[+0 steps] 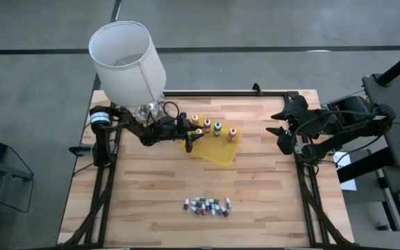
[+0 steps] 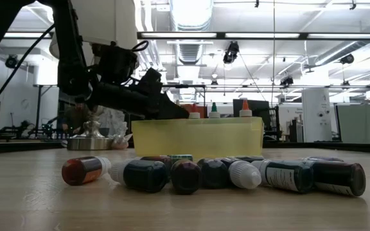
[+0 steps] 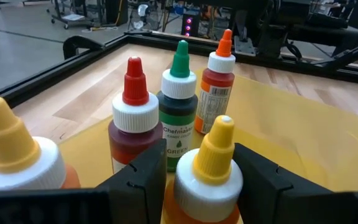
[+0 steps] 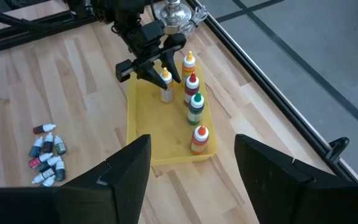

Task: Pick & Place food coloring
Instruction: Put the large yellow food coloring bottle into the yellow bin

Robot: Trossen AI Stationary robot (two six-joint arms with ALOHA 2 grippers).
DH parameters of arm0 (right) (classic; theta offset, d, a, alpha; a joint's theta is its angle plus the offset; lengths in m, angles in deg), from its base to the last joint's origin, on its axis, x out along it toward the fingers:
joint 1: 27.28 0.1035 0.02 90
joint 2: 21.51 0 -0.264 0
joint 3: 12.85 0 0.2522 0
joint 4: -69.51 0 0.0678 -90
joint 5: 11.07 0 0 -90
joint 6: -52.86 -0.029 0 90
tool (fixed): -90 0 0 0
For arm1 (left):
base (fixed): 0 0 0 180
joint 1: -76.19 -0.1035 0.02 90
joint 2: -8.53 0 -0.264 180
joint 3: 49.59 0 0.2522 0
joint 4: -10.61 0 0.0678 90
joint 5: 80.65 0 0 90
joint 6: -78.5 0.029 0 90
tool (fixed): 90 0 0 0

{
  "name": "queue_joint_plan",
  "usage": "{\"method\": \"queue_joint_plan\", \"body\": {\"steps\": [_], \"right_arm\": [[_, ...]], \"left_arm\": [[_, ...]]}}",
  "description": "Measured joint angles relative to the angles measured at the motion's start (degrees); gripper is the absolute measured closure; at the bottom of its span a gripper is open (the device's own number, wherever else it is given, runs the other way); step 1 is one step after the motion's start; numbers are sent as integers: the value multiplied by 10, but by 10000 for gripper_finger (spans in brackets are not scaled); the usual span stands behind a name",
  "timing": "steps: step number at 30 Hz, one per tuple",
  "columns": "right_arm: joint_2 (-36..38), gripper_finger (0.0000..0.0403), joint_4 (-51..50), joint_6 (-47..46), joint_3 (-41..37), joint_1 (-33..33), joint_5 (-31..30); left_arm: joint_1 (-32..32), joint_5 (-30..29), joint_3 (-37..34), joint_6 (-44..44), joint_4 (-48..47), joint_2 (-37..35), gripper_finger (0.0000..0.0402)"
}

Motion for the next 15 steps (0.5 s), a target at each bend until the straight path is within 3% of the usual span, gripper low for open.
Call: {"method": "queue_joint_plan", "body": {"steps": [15], "right_arm": [[0, 179, 0, 0, 0, 0, 0]], "left_arm": [[1, 0, 0, 9, -1, 0, 266]]}}
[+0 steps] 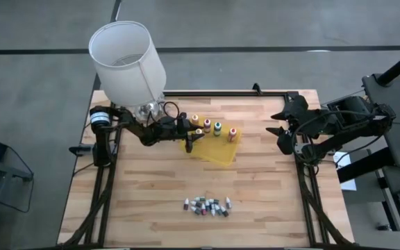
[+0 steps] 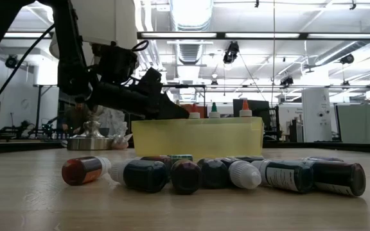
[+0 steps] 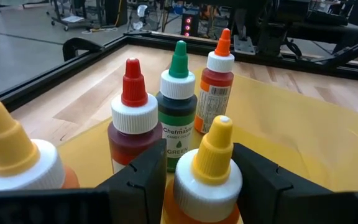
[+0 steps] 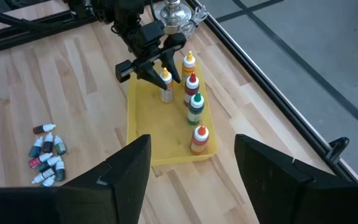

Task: Pick & Place food coloring
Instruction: Put the large yellow food coloring bottle into the yellow bin

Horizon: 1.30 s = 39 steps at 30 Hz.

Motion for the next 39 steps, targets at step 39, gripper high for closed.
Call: {"method": "queue_joint_plan", "body": {"steps": [39], "right_arm": [[0, 179, 0, 6, 0, 0, -1]], "left_arm": [[3, 0, 3, 6, -15, -1, 166]]}}
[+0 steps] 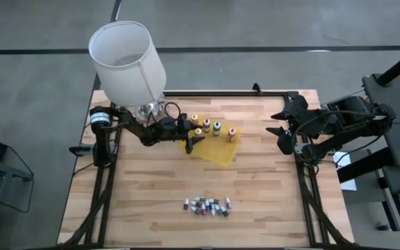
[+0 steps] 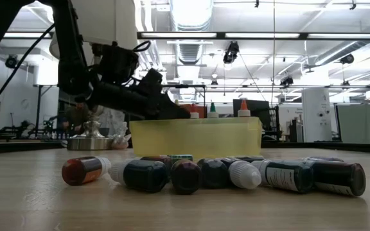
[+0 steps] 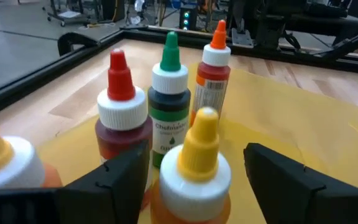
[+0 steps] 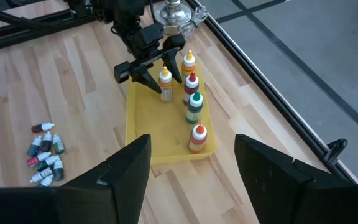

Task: Pick & Place food coloring
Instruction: Put the large yellow food coloring bottle into the yellow bin, then put the small orange food coloring bottle into the yellow bin

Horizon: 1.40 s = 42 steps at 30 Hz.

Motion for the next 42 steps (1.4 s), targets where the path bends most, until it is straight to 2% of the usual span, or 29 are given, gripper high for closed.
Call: {"method": "queue_joint_plan", "body": {"steps": [13, 17, 22, 28, 34, 38, 42], "right_arm": [[0, 179, 0, 0, -1, 0, 0], [0, 179, 0, 0, -1, 0, 0], [0, 179, 0, 0, -3, 0, 0], [0, 179, 0, 9, -3, 0, 0], [0, 179, 3, 11, -3, 0, 0], [0, 179, 6, 14, -3, 0, 0], [0, 179, 10, 28, -3, 0, 1]], "left_arm": [[0, -1, 2, 30, 1, -28, 165], [0, -2, 2, 34, -9, -58, 165], [0, -14, 2, 60, -73, -126, 165], [8, -17, 26, 55, -196, -251, 165], [22, -16, 94, 55, -393, -357, 165], [38, -8, 163, 55, -543, -395, 165], [58, 23, 236, 57, -664, -411, 165]]}}
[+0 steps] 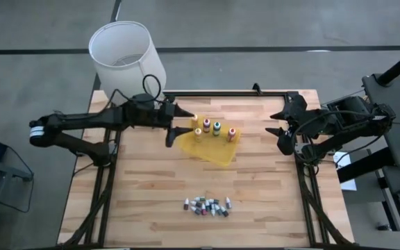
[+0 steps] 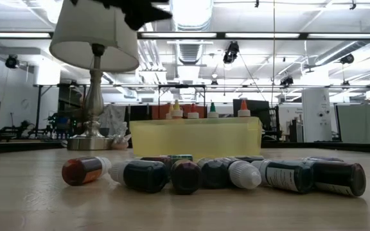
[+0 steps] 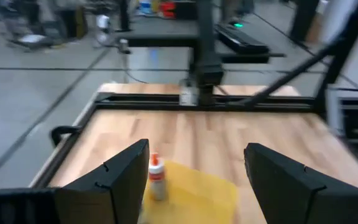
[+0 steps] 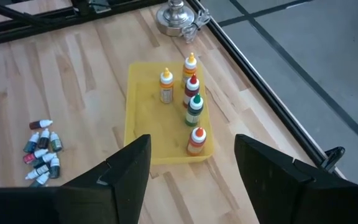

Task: Pick & Place food coloring
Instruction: Put the small orange food coloring bottle into the yellow bin

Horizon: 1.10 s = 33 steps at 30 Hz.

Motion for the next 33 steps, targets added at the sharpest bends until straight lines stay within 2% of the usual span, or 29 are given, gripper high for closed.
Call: {"method": "queue_joint_plan", "body": {"steps": [7, 12, 17, 23, 29, 33], "right_arm": [[0, 179, 5, 11, 0, 0, 0], [0, 179, 6, 11, 0, 0, 0], [0, 179, 7, 12, -1, 0, 0], [0, 179, 8, 11, -3, 0, 0], [0, 179, 12, 11, -11, 0, 1], [0, 179, 11, 9, -15, 0, 1]], "left_arm": [[41, 26, 100, -3, -194, -2, 165], [88, 29, 132, -22, -270, 3, 165], [143, 51, 133, -45, -281, 3, 165], [201, 51, 133, -83, -281, 13, 165], [257, 57, 133, -79, -281, 64, 165], [285, 85, 132, -44, -282, 113, 165]]}}
